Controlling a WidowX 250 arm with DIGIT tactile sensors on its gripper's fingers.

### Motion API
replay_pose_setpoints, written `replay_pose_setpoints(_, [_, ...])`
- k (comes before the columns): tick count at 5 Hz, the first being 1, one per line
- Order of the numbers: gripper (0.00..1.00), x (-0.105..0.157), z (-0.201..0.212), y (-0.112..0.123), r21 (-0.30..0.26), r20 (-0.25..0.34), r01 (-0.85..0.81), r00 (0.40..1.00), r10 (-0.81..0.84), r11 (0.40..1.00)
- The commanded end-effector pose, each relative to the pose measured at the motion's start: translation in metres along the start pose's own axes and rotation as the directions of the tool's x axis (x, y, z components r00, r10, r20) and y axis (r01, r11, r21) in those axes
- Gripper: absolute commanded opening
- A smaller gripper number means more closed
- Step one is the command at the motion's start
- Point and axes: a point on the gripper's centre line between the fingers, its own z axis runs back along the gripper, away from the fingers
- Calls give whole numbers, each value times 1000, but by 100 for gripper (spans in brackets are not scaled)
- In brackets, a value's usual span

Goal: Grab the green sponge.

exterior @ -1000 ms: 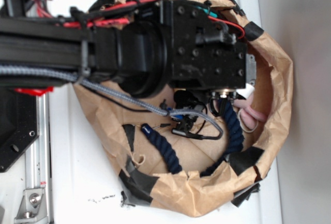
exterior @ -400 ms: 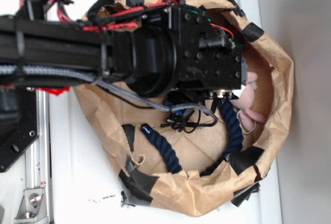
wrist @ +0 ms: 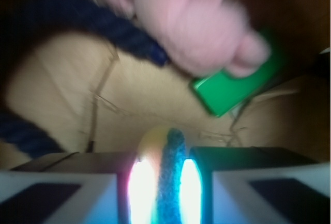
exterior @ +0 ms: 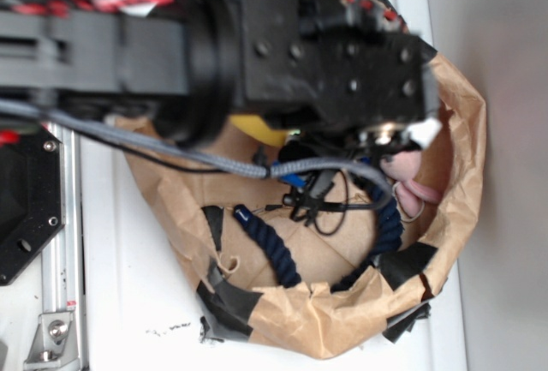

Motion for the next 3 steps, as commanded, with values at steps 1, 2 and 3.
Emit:
replay_pose_setpoints(1, [0, -11, 60, 18, -15, 164, -298, 941, 296, 954])
replay_pose_setpoints(2, [0, -17, 63, 15, -21, 166, -441, 884, 438, 898])
replay_pose_setpoints(3, [0, -22, 60, 15, -23, 153, -478, 866, 475, 878])
